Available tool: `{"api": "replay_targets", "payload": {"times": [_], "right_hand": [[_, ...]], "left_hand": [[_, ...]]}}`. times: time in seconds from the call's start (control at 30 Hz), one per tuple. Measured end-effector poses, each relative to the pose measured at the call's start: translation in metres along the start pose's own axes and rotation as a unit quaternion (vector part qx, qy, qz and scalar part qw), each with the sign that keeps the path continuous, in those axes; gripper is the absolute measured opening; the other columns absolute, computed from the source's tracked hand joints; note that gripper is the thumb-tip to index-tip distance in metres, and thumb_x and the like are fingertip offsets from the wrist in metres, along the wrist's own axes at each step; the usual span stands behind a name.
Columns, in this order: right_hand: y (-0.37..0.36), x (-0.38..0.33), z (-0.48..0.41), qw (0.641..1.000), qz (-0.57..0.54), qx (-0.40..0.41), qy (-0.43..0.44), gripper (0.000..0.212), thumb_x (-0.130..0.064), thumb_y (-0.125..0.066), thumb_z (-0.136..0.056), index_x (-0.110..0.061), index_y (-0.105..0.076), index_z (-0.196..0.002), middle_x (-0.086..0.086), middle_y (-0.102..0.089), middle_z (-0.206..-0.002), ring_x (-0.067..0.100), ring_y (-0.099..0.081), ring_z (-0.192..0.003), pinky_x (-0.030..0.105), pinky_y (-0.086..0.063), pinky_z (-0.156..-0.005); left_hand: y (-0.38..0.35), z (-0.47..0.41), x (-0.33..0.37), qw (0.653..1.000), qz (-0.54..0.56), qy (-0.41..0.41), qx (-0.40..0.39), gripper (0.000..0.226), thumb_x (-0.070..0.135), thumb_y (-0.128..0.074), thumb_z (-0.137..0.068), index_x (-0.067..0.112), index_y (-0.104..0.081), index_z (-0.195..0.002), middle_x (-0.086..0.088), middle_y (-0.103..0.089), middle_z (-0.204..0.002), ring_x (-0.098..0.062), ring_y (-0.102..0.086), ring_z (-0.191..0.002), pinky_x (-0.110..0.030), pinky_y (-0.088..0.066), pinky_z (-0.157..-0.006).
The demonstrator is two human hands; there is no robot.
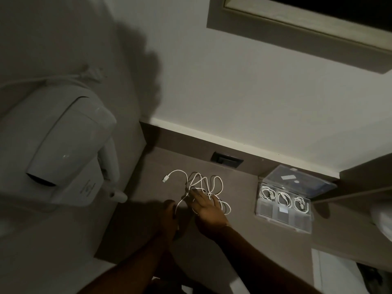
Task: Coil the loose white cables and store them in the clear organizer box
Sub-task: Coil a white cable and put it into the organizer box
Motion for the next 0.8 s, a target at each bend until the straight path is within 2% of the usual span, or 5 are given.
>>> {"api": "replay_targets", "payload": {"times": [0.13,0.37,0.57,0.7,0.8], "right_hand": [[0.008,0.002,-0.003,1.0,-0.012,-0.012,0.0,0.072,-0.017,-0.05,-0.096,-0.036,-0.027,-0.161,-0.005,-0.017,-0.175,0.022,-0.011,-0.163,0.058,-0.007,-0.13],[0.017,-0.009,-0.001,0.997,-0.002,0.034,0.073,0.073,-0.023,-0.052,-0.094,-0.041,-0.026,-0.159,-0.015,-0.008,-0.175,0.017,-0.01,-0.163,0.051,-0.006,-0.128],[0.059,-0.023,0.012,0.993,-0.002,0.032,0.116,0.034,-0.046,-0.044,-0.105,-0.035,-0.07,-0.125,-0.001,-0.068,-0.141,0.022,-0.051,-0.143,0.051,0.01,-0.13],[0.124,-0.032,0.033,0.98,-0.058,0.119,0.145,0.029,-0.037,-0.047,-0.103,-0.027,-0.075,-0.104,0.0,-0.076,-0.116,0.016,-0.058,-0.118,0.05,-0.055,-0.105],[0.172,-0.044,0.04,0.986,-0.063,0.059,0.143,0.03,-0.042,-0.044,-0.109,-0.028,-0.07,-0.114,-0.002,-0.077,-0.104,0.016,-0.071,-0.096,0.041,-0.06,-0.085]], "left_hand": [[0.002,-0.001,0.006,0.998,0.053,0.018,0.013,0.019,0.008,-0.07,-0.1,-0.01,-0.073,-0.106,-0.029,-0.074,-0.109,-0.042,-0.071,-0.106,-0.047,-0.055,-0.097],[-0.007,0.01,0.007,0.992,0.095,0.035,-0.08,0.018,-0.004,-0.078,-0.091,-0.014,-0.075,-0.106,-0.03,-0.075,-0.106,-0.035,-0.073,-0.095,-0.047,-0.057,-0.093],[0.021,0.025,0.025,0.972,0.197,-0.081,-0.095,0.008,0.019,-0.07,-0.073,0.018,-0.069,-0.08,-0.003,-0.071,-0.081,0.001,-0.067,-0.072,-0.017,-0.051,-0.076],[0.043,0.045,0.043,0.968,0.211,-0.115,-0.076,0.022,0.027,-0.051,-0.088,0.028,-0.07,-0.076,0.003,-0.064,-0.06,-0.005,-0.061,-0.063,-0.032,-0.048,-0.072],[0.067,0.071,0.078,0.952,0.216,-0.161,-0.147,0.032,0.045,-0.046,-0.093,0.035,-0.073,-0.079,0.004,-0.064,-0.058,-0.001,-0.056,-0.051,-0.022,-0.047,-0.057]]}}
Point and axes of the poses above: each hand's wrist, its own z-axis away from the middle knuckle, its own y-axis out of the back of the hand, x = y × z, the point moved 5 cm from there along -z, towards the middle knuckle
